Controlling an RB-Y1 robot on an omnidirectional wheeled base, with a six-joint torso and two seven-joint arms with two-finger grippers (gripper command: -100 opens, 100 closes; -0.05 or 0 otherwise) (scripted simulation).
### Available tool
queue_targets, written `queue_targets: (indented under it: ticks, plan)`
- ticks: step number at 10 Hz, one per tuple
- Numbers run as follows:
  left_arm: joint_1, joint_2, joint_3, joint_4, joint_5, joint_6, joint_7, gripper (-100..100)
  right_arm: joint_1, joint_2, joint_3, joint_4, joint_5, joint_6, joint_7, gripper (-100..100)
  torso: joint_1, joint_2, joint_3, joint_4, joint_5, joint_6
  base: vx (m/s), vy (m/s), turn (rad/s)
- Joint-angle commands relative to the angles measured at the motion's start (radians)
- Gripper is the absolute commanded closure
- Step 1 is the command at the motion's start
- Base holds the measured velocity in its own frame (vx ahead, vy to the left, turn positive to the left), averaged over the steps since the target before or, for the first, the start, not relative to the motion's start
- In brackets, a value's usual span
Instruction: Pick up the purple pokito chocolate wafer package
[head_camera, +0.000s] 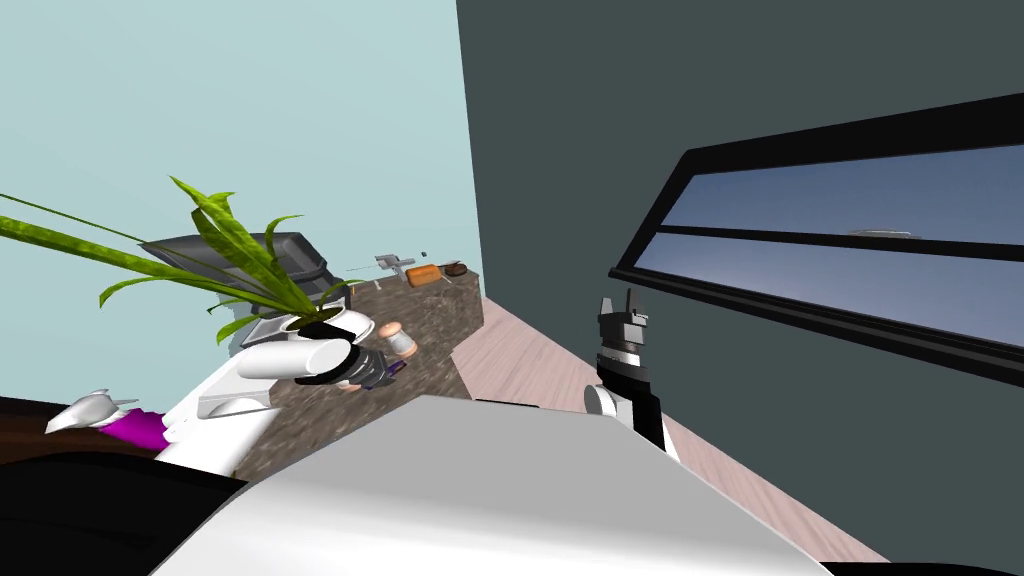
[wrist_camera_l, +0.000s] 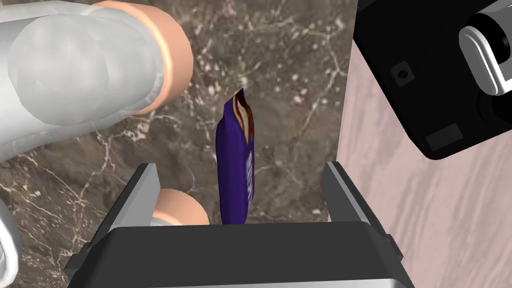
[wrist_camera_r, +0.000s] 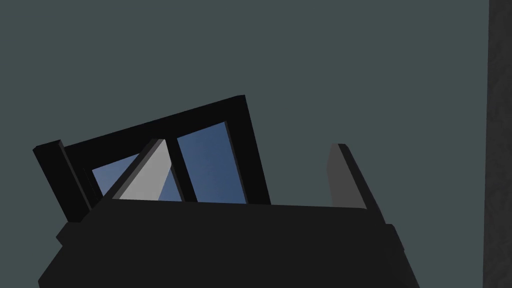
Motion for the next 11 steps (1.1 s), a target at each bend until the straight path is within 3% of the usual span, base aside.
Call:
queue_targets:
  ticks: [1,4,5,9,11]
  plan:
    - [0.006,0.002,0.01,0.006,0.007,0.04,0.01,-100,0.0,0.0,0.0,0.0,0.0,0.0,0.0,0,0.0,0.0,0.0,0.0,0.0,0.0,0.017,0.033,-0.107]
    - [0.014,0.018,0.041,0.041,0.033,0.124,0.04,-100,0.0,0.0,0.0,0.0,0.0,0.0,0.0,0,0.0,0.0,0.0,0.0,0.0,0.0,0.02,0.027,-0.138]
    - [0.014,0.018,0.041,0.041,0.033,0.131,0.04,-100,0.0,0.0,0.0,0.0,0.0,0.0,0.0,0,0.0,0.0,0.0,0.0,0.0,0.0,0.015,0.026,-0.093]
    - [0.024,0.038,0.077,0.084,0.062,0.26,0.074,-100,0.0,0.0,0.0,0.0,0.0,0.0,0.0,0,0.0,-0.001,0.0,0.0,0.0,0.0,0.025,0.031,-0.148]
    - [0.022,0.038,0.075,0.083,0.061,0.261,0.075,-100,0.0,0.0,0.0,0.0,0.0,0.0,0.0,0,-0.001,0.0,0.0,0.0,0.0,-0.001,0.014,0.016,-0.018]
